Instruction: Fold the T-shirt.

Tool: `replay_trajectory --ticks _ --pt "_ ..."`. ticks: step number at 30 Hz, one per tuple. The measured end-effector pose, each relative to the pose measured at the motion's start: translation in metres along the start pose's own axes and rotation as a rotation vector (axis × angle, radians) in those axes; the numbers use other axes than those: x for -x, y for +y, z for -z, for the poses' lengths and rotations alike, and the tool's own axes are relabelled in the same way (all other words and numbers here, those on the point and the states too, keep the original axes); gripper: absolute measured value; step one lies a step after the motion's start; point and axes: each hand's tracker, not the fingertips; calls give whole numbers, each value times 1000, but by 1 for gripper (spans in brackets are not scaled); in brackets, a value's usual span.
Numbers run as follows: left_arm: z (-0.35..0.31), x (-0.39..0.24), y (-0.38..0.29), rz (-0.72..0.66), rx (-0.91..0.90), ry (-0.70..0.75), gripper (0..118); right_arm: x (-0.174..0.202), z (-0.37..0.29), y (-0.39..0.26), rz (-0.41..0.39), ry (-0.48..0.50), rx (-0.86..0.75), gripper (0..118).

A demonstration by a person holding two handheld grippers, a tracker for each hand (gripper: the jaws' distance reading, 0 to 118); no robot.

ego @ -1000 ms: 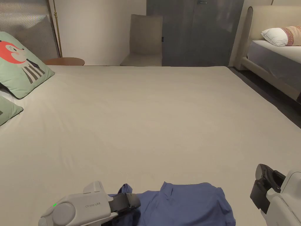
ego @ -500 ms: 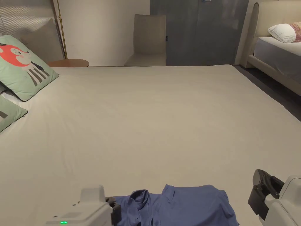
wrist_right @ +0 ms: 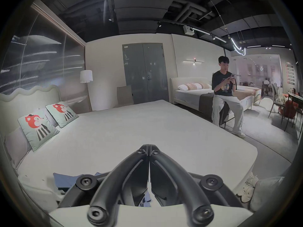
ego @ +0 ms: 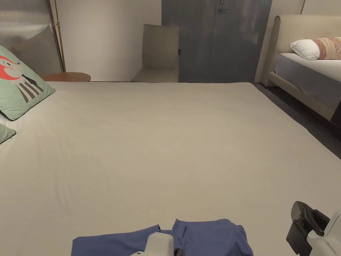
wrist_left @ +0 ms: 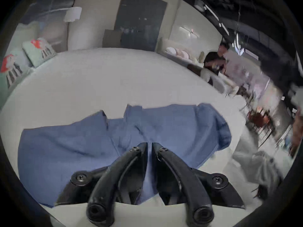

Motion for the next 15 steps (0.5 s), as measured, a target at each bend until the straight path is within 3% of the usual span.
replay_trajectory --ticks 7,11,12,15 --pt "-88 104 42 -373 -200 -146 6 22 7 5 -8 51 -12 1" --pt "-119 171 34 -528 -208 -133 10 33 10 1 -3 84 -2 1" --pt "-123 186 30 -559 -197 -129 18 36 10 0 -6 87 2 1" --pt "-131 218 14 -635 -154 -181 83 41 11 -3 -16 97 18 1"
